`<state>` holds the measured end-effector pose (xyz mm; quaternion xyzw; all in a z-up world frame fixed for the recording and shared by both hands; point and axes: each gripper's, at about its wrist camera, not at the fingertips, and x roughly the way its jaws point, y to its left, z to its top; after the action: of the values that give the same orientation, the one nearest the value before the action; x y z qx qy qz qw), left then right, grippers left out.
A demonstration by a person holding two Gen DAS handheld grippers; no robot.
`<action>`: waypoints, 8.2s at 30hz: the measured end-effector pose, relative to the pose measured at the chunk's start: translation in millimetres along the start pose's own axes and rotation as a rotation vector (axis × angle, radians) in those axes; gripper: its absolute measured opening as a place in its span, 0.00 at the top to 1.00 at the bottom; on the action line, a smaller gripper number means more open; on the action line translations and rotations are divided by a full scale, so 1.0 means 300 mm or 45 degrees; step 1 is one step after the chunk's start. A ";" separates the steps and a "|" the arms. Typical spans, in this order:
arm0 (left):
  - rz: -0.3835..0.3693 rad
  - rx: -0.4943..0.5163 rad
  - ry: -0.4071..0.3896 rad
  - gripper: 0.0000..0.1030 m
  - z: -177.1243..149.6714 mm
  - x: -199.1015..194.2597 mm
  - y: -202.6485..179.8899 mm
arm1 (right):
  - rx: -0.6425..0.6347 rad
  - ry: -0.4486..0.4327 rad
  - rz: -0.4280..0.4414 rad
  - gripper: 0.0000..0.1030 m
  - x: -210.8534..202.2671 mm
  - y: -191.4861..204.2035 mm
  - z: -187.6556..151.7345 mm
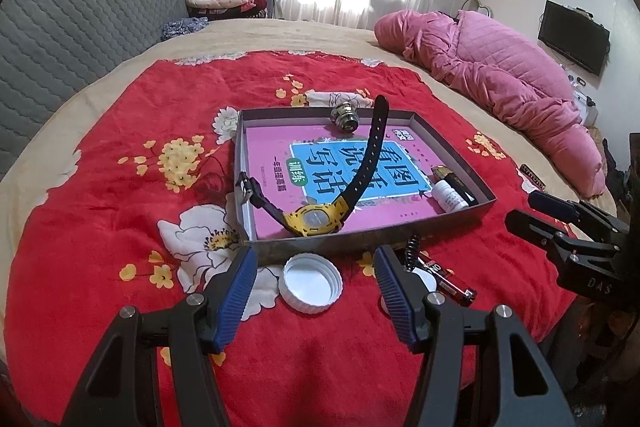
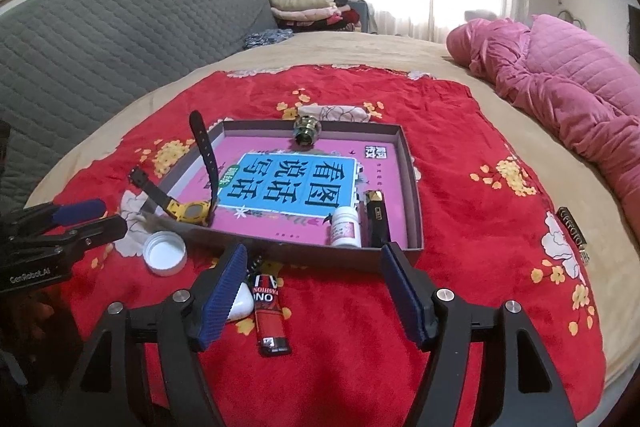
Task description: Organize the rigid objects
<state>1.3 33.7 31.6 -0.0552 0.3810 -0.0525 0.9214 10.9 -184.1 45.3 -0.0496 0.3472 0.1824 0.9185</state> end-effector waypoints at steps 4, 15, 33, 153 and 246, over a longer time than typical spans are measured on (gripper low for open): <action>-0.006 0.000 0.017 0.41 -0.004 0.004 0.001 | -0.006 0.040 0.034 0.31 0.011 0.012 -0.013; -0.044 0.029 0.088 0.41 -0.024 0.030 -0.027 | -0.041 0.137 0.061 0.29 0.049 0.043 -0.049; -0.111 0.118 0.205 0.41 -0.075 0.093 -0.098 | -0.066 0.346 0.083 0.29 0.178 0.058 -0.123; -0.286 0.169 0.269 0.57 -0.084 0.235 -0.193 | -0.130 0.345 0.300 0.89 0.310 -0.010 -0.134; -0.237 0.049 0.034 0.57 0.099 0.211 -0.183 | 0.374 0.136 0.462 0.89 0.292 -0.140 0.198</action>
<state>63.9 -27.4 16.3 -0.0720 0.3856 -0.1459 0.9082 124.0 -183.8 31.1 0.1380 0.4215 0.2891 0.8484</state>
